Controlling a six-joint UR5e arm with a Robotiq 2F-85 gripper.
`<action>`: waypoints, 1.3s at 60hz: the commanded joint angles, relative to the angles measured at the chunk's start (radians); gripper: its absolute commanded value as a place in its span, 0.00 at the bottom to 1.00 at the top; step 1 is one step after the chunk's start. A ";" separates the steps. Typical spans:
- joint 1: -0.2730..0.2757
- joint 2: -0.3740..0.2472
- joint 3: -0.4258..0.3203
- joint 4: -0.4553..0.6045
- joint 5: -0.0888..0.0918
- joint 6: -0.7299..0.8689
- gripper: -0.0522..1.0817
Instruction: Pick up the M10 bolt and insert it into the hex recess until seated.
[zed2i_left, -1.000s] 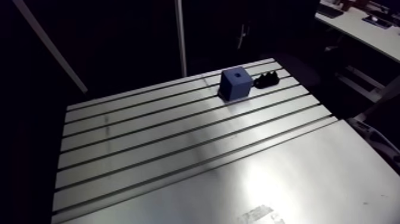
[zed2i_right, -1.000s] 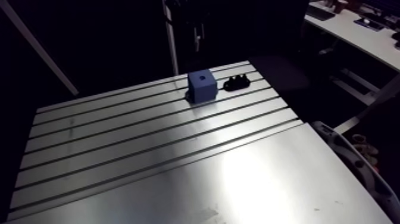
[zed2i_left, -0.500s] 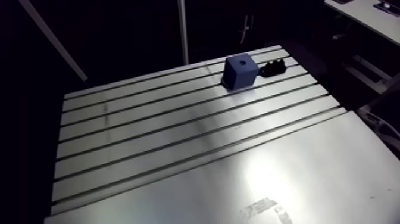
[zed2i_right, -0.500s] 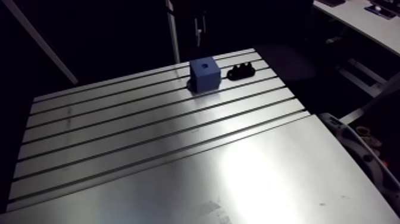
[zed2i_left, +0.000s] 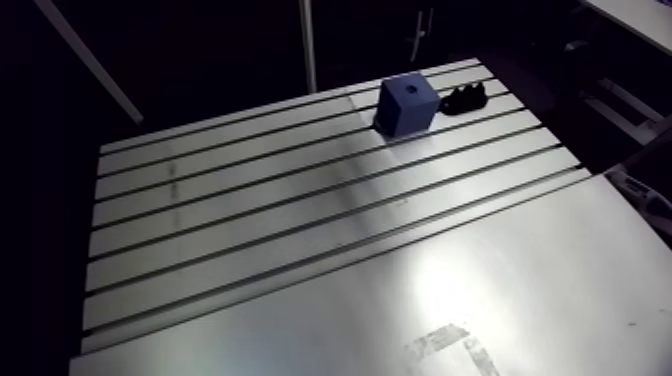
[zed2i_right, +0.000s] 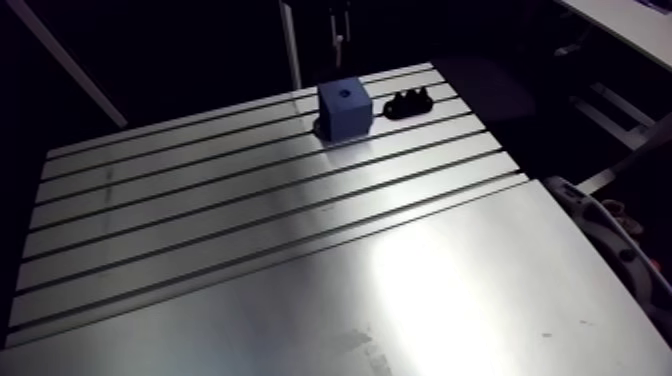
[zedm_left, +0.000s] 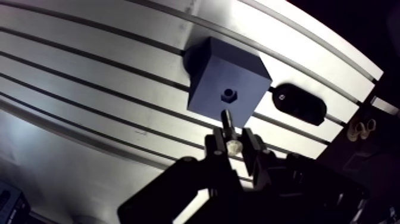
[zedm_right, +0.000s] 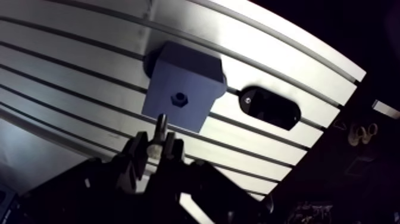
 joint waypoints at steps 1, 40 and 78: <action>-0.003 0.006 -0.003 0.001 0.000 0.013 0.70; -0.010 0.035 0.000 -0.014 -0.002 0.014 0.70; -0.012 0.052 0.006 -0.020 -0.002 0.015 0.70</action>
